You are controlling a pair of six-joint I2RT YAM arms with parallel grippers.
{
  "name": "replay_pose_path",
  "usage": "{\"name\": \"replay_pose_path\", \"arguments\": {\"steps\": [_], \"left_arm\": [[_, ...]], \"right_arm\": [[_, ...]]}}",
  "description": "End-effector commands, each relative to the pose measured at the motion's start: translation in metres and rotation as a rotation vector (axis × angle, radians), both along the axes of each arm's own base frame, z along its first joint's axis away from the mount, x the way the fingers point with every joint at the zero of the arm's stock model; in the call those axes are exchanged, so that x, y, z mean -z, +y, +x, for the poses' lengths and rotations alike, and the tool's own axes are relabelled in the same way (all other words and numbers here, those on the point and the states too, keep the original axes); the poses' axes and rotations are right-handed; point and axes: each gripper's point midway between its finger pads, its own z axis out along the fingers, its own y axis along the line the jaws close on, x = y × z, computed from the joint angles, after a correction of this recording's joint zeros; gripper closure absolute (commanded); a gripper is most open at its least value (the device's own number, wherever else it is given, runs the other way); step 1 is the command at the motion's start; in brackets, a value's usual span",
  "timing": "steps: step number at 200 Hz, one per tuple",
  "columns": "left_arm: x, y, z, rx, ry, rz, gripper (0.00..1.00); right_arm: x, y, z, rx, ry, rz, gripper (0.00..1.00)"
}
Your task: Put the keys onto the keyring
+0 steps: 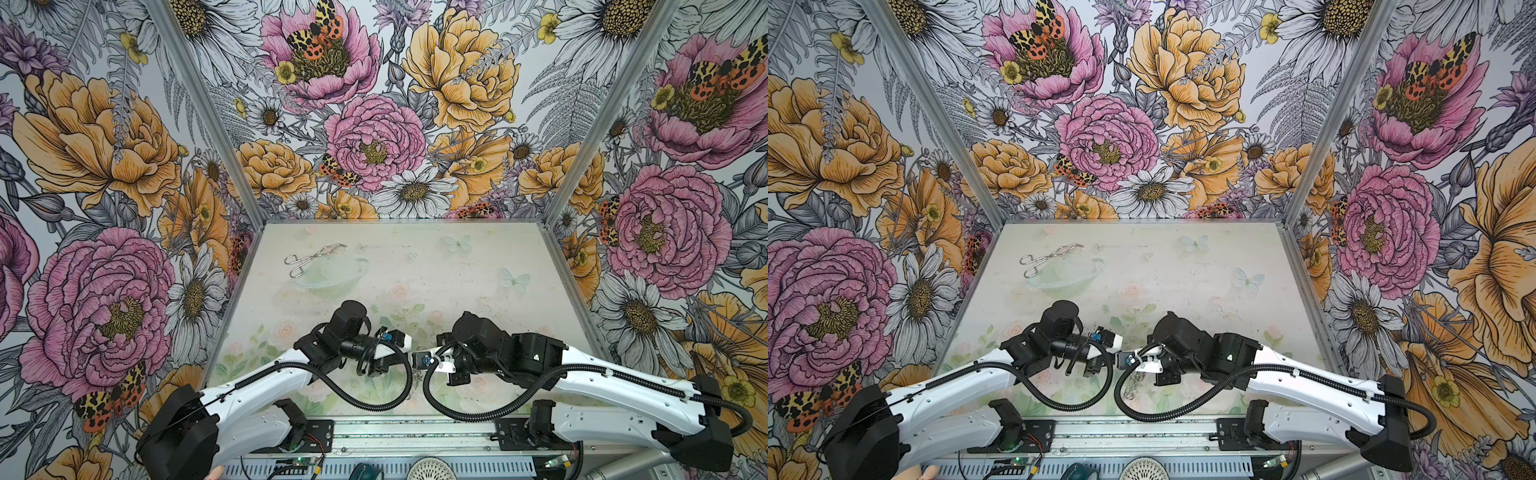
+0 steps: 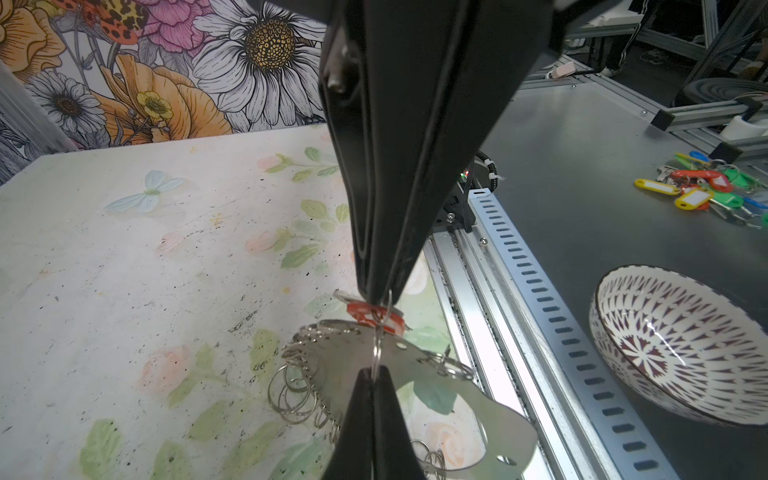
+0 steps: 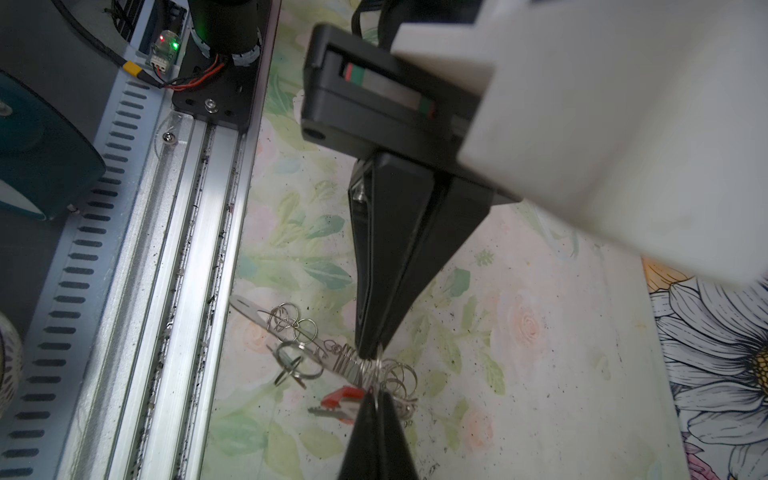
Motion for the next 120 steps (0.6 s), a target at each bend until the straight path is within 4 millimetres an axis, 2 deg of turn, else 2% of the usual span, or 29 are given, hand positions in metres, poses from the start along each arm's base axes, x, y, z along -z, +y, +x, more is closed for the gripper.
{"name": "replay_pose_path", "arguments": {"steps": [1, 120], "left_arm": [[-0.0110, -0.0031, -0.0040, 0.037, -0.001, -0.031, 1.00], [-0.0182, -0.0028, -0.0041, 0.029, -0.021, -0.069, 1.00]], "right_arm": [[0.0023, 0.0010, -0.0009, -0.003, 0.002, -0.003, 1.00], [0.0041, 0.0091, -0.0011, 0.007, 0.030, 0.027, 1.00]]}}
